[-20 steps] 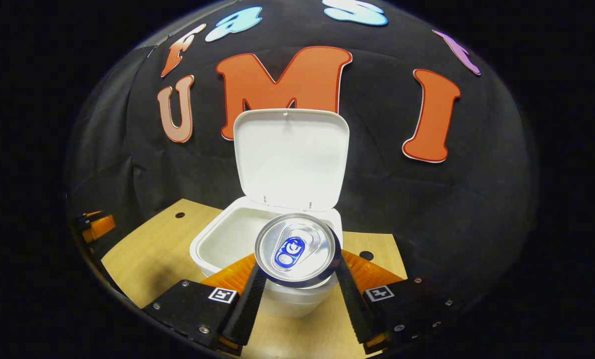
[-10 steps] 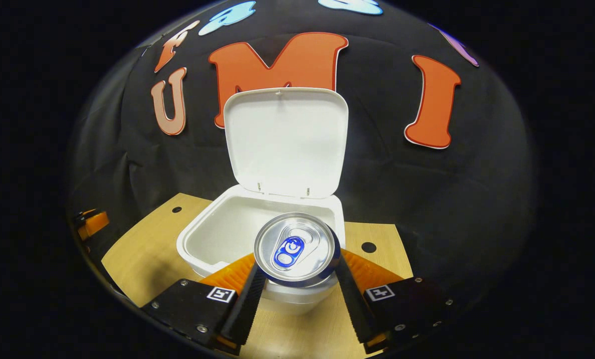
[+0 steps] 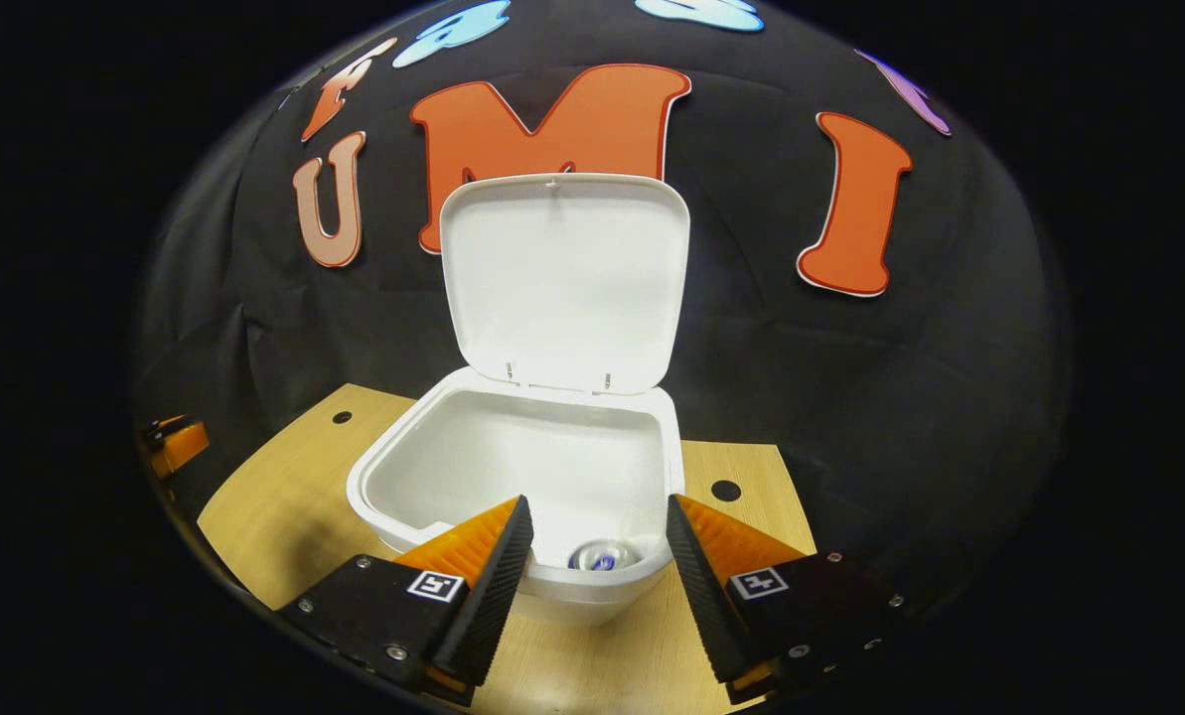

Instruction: Press the lid of the desktop garbage bin to open it, pick up the crumpled paper on the desktop and throw it into the bin, then pick up the pop can on the desktop and drop it into the bin, and finally close the garbage bin lid.

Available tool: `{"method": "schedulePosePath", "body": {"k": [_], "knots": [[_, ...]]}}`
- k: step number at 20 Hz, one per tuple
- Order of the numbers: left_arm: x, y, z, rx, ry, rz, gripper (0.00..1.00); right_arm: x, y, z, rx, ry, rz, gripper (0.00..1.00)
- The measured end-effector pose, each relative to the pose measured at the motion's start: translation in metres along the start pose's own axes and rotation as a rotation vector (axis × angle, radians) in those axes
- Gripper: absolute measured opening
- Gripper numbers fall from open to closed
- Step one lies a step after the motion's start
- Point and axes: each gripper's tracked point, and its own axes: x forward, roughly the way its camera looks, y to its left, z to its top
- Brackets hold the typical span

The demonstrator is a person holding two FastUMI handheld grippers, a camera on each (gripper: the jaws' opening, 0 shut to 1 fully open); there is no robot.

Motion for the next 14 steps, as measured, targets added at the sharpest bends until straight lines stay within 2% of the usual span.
{"method": "schedulePosePath", "body": {"k": [8, 14], "knots": [[-0.004, 0.009, 0.007, 0.027, -0.025, -0.012, 0.97, -0.011, 0.003, 0.051, -0.074, -0.094, -0.044, 0.82], [-0.01, 0.024, 0.008, 0.023, -0.031, 0.004, 0.98, -0.01, 0.011, 0.106, -0.059, -0.186, -0.041, 0.82]]}}
